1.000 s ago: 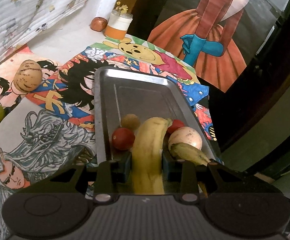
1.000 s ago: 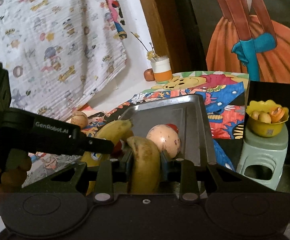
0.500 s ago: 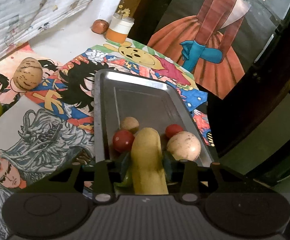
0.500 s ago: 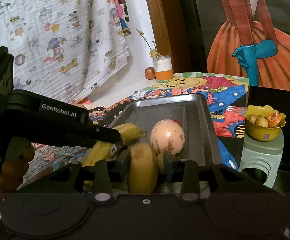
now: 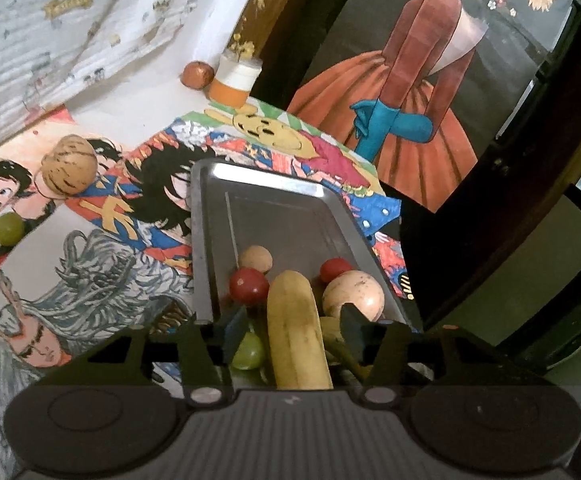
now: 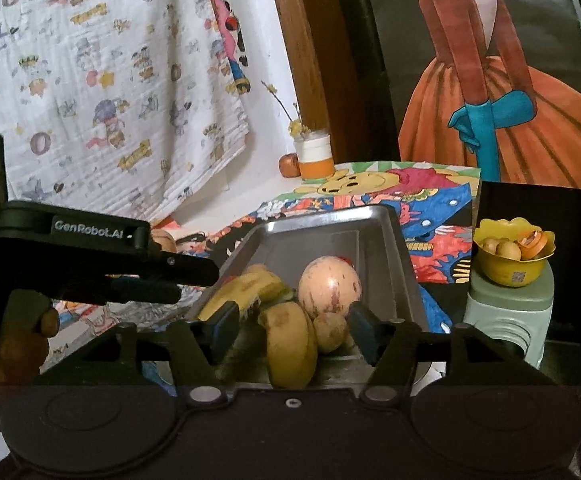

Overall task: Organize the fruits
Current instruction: 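Lower both bananas into the tray and open both tools, then lift both open tools away from the tray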

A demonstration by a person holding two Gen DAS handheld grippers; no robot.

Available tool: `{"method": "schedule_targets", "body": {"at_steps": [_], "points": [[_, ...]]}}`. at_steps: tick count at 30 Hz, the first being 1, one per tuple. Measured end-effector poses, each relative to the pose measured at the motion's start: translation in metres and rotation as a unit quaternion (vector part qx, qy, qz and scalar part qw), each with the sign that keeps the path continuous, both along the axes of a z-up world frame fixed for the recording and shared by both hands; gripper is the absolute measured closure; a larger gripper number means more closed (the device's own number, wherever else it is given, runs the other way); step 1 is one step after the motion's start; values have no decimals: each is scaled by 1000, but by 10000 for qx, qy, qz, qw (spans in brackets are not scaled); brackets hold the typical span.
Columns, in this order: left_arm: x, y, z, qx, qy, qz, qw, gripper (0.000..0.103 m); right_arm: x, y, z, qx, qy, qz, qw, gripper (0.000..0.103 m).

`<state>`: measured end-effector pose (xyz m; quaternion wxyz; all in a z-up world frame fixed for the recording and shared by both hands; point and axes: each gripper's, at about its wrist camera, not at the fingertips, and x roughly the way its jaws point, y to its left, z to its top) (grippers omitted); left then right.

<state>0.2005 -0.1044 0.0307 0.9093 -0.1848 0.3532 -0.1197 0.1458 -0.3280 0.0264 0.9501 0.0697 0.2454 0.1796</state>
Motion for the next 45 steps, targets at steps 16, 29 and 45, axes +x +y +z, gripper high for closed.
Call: {"method": "schedule_targets", "body": {"at_steps": [16, 29, 45], "points": [[-47, 36, 17, 408, -319, 651, 9965, 0, -31, 10, 26, 218, -79, -156, 9996, 1], [-88, 62, 11, 1174, -380, 1118, 9860, 0, -52, 35, 22, 133, 250, -86, 9996, 1], [-116, 96, -8, 1495, -162, 1475, 9776, 0, -68, 68, -1, -28, 915, 28, 9958, 1]]}}
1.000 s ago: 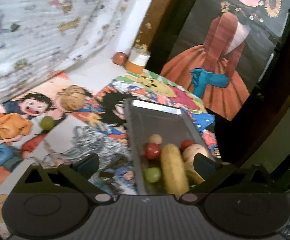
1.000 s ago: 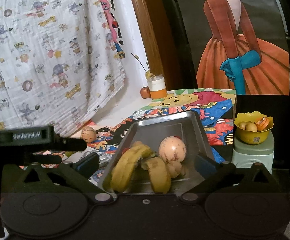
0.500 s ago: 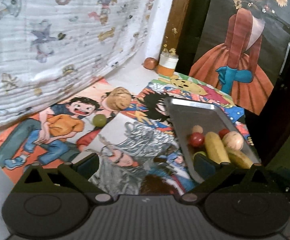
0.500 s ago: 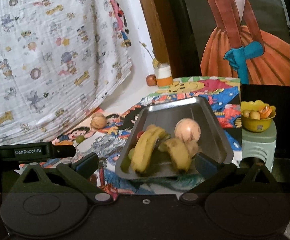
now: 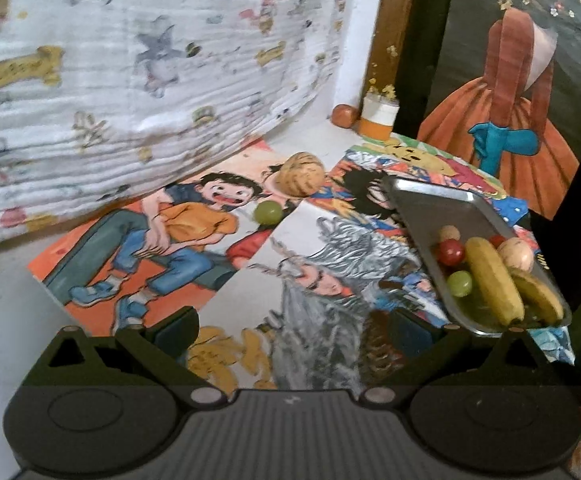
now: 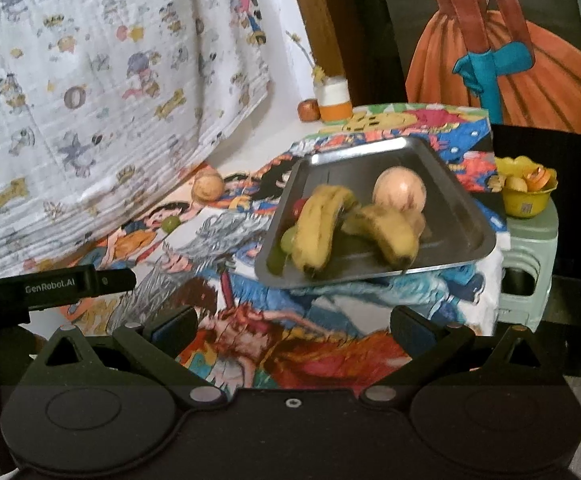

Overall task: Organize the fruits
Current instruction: 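Lift both open tools away from the tray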

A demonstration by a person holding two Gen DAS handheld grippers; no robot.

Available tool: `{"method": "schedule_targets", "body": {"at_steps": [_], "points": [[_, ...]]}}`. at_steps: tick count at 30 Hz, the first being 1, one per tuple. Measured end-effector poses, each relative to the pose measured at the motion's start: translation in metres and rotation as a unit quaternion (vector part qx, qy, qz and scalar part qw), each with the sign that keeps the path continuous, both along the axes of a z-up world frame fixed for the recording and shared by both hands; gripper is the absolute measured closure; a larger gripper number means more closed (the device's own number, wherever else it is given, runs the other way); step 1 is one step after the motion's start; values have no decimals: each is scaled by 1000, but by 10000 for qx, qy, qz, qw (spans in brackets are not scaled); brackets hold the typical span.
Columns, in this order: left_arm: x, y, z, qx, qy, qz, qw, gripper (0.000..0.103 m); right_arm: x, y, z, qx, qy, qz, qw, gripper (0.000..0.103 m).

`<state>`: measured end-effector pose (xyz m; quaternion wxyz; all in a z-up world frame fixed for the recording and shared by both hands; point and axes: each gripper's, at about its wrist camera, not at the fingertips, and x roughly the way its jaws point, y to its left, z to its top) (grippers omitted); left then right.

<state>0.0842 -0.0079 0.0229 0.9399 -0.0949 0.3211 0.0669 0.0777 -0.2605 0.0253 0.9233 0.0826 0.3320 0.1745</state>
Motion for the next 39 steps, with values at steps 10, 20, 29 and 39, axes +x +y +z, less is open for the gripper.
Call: {"method": "schedule_targets", "body": {"at_steps": [10, 20, 29, 39], "points": [[-12, 20, -8, -5, 47, 217, 9998, 0, -4, 22, -6, -129, 190, 267, 9994, 1], [-17, 37, -15, -110, 80, 394, 9991, 0, -5, 39, -11, -327, 257, 489, 9979, 1], [-12, 52, -18, -154, 80, 520, 9985, 0, 12, 58, -1, -504, 90, 752, 9959, 1], [11, 64, -20, 34, 72, 482, 9988, 0, 58, 82, 40, -507, -247, 1127, 9920, 1]]}}
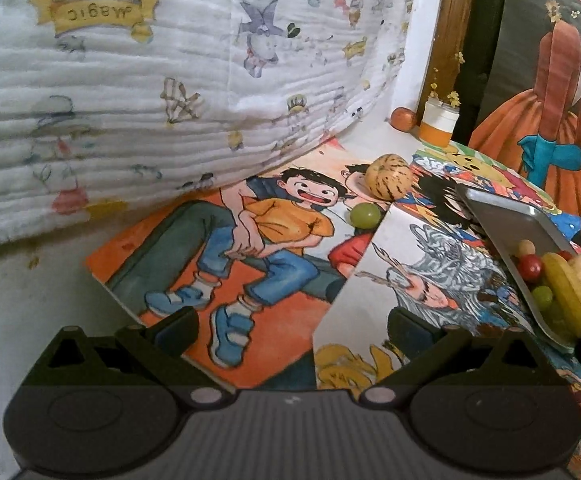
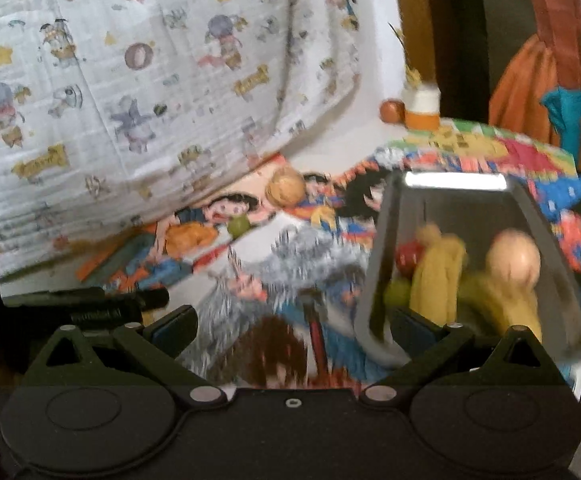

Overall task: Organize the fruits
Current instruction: 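Lift both open tools away from the tray, then close right tool on the striped round fruit while left tool closes on the green grape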

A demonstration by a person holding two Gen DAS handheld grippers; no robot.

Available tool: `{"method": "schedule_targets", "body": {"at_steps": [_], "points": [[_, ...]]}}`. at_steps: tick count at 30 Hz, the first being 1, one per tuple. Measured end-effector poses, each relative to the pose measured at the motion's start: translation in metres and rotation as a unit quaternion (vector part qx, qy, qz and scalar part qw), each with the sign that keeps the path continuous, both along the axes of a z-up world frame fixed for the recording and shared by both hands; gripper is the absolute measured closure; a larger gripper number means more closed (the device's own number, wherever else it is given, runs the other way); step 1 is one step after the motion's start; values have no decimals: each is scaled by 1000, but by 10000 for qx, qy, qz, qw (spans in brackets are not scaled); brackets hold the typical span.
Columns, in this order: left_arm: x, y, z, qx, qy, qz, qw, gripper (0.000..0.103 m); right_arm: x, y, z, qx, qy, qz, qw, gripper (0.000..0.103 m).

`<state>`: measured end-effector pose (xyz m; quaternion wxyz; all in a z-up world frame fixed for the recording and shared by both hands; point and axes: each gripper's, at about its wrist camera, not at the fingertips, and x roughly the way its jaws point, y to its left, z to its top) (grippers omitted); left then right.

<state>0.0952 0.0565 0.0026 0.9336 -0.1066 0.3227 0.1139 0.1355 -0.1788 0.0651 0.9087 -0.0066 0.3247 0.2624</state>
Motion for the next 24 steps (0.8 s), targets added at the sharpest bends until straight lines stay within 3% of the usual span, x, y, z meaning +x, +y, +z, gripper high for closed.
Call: {"method": "schedule_targets", "body": {"at_steps": [9, 14, 24], "points": [[27, 5, 3, 229, -40, -157, 9996, 0, 52, 26, 25, -126, -73, 378, 9992, 1], [47, 6, 6, 380, -54, -393, 9985, 0, 93, 36, 26, -174, 280, 319, 9989, 1], [94, 8, 2, 593, 6, -854, 9946, 0, 167, 78, 13, -237, 489, 596, 9967, 1]]}}
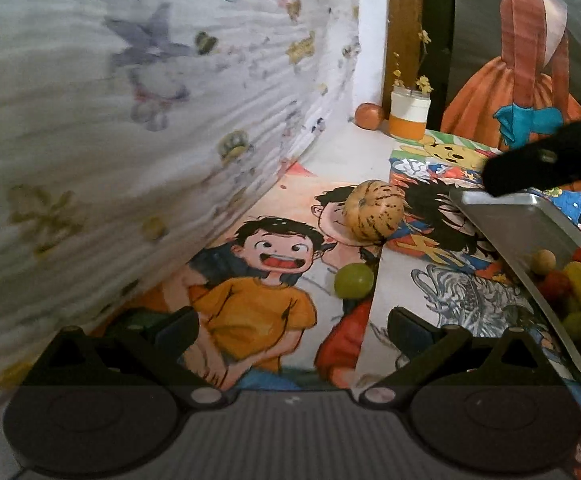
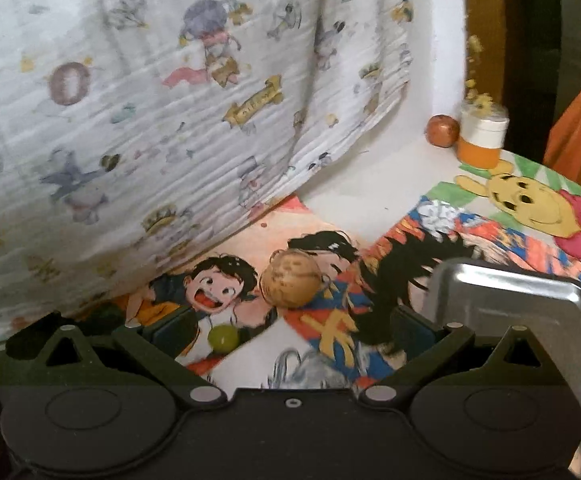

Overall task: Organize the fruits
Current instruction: 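Close right tool on the striped round fruit while left tool closes on the green grape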

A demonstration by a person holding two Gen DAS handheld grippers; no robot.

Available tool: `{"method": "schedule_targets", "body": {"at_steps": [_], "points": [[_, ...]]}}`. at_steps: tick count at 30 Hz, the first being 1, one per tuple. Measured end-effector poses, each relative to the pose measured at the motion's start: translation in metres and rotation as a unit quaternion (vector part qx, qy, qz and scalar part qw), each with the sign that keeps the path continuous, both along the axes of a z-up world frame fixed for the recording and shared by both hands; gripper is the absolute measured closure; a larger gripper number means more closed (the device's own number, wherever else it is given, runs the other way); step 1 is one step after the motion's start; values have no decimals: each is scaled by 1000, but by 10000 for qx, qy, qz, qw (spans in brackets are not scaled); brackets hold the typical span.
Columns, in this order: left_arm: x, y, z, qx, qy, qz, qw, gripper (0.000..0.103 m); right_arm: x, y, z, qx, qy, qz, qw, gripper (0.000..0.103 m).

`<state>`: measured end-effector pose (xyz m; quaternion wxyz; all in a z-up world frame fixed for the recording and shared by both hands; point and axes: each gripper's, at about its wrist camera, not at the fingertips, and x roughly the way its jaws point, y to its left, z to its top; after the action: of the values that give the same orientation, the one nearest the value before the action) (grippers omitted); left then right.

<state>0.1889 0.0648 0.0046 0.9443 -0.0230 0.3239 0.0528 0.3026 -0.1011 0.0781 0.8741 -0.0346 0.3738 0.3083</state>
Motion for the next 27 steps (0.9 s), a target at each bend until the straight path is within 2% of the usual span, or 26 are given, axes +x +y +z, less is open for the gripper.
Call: {"method": "schedule_targets", "body": {"at_steps": [8, 12, 27], "points": [[23, 3, -11, -309, 75, -209, 9993, 0, 50, 25, -34, 253, 507, -83, 9984, 1], [29, 1, -13, -344, -18, -284, 9990, 1, 60, 35, -47, 272, 584, -44, 9979, 6], [34, -3, -14, -349, -170, -381, 9985, 23, 68, 49, -64, 353, 534, 41, 9979, 21]]}}
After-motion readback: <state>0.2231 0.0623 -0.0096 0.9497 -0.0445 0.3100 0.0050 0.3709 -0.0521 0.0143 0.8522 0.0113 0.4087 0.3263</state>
